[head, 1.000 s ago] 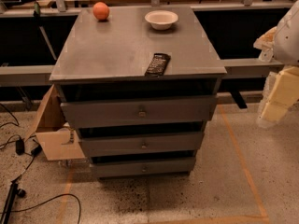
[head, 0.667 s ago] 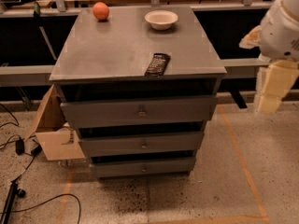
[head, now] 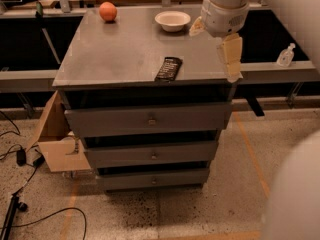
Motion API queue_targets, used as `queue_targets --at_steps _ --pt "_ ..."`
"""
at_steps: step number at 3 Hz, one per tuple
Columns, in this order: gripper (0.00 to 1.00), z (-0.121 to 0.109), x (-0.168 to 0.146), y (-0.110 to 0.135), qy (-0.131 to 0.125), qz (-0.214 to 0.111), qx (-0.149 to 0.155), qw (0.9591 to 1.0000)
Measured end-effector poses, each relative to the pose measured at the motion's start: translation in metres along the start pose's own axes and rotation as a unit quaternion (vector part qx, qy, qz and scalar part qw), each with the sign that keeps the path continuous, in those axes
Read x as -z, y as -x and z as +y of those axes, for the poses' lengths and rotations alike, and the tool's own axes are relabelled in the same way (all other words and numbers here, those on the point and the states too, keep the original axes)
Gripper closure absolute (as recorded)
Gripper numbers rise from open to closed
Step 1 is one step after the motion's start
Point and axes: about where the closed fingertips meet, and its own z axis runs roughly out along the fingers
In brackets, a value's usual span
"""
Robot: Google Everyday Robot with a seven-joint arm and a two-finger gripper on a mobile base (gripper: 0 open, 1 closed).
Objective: Pick rxbar chocolate
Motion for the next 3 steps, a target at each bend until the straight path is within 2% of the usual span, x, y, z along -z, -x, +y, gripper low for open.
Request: queue_targets --at_steps 1,2,3 --pt "0.00 -0.050 -0.029 0.016 -0.002 -0.020 0.093 0.9954" --pt "0.00 -0.066 -0.032 0.015 -0.023 -0.018 0.136 0.9902" --pt "0.00 -0.078 -0.044 0.020 -0.043 -0.044 0.170 0.9835"
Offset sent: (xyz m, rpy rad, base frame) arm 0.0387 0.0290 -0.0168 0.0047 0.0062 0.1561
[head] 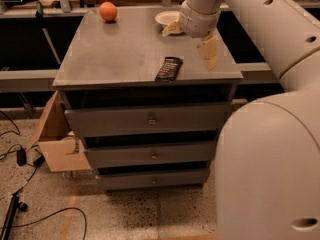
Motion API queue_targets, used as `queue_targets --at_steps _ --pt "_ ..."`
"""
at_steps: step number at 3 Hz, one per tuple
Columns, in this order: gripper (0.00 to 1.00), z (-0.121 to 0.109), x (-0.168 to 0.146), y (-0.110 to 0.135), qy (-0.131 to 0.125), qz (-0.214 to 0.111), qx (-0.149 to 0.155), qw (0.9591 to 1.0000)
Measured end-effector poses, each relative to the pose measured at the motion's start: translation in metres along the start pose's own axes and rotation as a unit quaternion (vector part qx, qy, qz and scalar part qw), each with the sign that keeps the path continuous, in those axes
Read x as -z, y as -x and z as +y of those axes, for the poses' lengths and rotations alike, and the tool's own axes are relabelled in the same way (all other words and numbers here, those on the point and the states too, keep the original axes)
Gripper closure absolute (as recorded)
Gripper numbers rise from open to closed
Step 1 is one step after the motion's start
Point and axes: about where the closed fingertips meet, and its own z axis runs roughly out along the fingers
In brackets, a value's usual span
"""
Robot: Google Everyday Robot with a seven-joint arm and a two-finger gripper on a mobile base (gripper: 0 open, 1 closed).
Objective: Pick rxbar chocolate
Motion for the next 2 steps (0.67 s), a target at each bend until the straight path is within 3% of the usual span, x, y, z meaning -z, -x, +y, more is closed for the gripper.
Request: queue_targets --at_steps 1,2 --pt "0.00 -0.014 -0.008 0.005 -0.019 -0.028 0.078 0.9963" --pt "0.00 -0.026 -0.018 0.008 -0.010 -0.036 0.146 0.9885"
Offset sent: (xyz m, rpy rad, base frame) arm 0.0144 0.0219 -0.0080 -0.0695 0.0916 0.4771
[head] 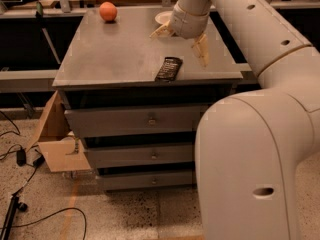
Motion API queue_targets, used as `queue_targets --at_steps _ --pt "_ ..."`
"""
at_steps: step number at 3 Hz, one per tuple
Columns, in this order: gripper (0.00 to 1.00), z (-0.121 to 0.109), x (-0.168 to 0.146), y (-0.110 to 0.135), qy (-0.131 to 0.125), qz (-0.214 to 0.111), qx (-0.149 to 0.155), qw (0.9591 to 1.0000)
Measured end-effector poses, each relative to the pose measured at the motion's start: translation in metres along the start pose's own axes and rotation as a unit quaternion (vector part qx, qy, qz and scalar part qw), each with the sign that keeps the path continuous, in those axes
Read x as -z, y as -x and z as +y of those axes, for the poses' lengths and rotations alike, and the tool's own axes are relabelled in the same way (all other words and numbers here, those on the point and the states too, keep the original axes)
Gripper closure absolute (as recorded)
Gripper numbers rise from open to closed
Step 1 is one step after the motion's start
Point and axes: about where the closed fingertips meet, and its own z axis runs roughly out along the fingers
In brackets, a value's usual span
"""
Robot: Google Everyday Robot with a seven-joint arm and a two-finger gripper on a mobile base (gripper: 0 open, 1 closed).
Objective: Pick rxbar chocolate
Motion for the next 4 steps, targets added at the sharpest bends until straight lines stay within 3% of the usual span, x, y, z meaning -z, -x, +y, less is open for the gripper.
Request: queue_targets --at_steps 1,2,3,4 --pt "0.00 -0.016 -0.022 -0.009 0.021 0.004 0.057 0.9981" --pt "0.00 -0.030 -0.044 -0.015 0.050 0.012 0.093 0.9944" --pt "0.00 -0.032 -0.066 -0.023 0.073 0.013 0.097 0.9925" --pt "0.18 -0.029 -0.084 -0.028 0.093 0.011 0.095 0.9910"
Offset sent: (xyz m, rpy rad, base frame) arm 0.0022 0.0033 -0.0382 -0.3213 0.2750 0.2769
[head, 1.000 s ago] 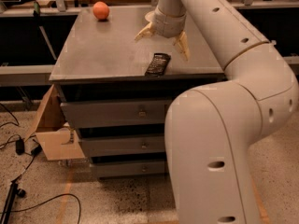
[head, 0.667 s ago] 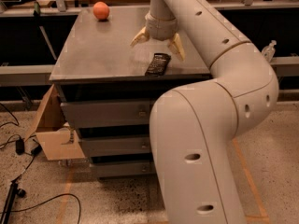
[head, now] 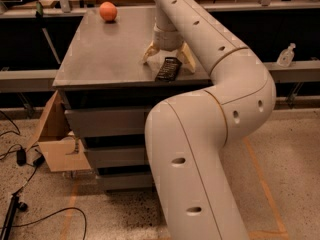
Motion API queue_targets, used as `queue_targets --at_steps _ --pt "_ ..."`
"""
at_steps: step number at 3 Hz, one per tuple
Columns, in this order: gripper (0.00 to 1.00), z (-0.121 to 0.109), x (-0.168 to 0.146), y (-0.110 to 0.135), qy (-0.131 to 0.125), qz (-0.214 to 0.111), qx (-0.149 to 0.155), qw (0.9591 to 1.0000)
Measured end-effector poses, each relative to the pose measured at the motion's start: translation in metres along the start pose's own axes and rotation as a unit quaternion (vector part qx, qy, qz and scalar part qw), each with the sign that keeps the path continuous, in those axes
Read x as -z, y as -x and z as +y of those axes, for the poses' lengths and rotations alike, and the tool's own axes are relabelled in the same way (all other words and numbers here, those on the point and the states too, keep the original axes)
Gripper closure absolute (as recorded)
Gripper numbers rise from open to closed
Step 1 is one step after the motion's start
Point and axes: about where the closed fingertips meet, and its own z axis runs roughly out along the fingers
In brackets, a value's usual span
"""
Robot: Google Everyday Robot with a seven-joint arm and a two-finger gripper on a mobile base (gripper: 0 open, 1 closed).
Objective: Pick rxbar chocolate
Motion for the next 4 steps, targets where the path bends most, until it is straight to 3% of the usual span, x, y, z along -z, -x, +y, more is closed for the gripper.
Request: queue_targets --at_steps 1,4 --pt "0.35 0.0008 -0.0073 -0.0014 0.008 -0.003 -0.003 1.0000" --pt "0.37 0.0029 -0.0038 -0.0015 0.009 -0.002 -0.005 0.9999"
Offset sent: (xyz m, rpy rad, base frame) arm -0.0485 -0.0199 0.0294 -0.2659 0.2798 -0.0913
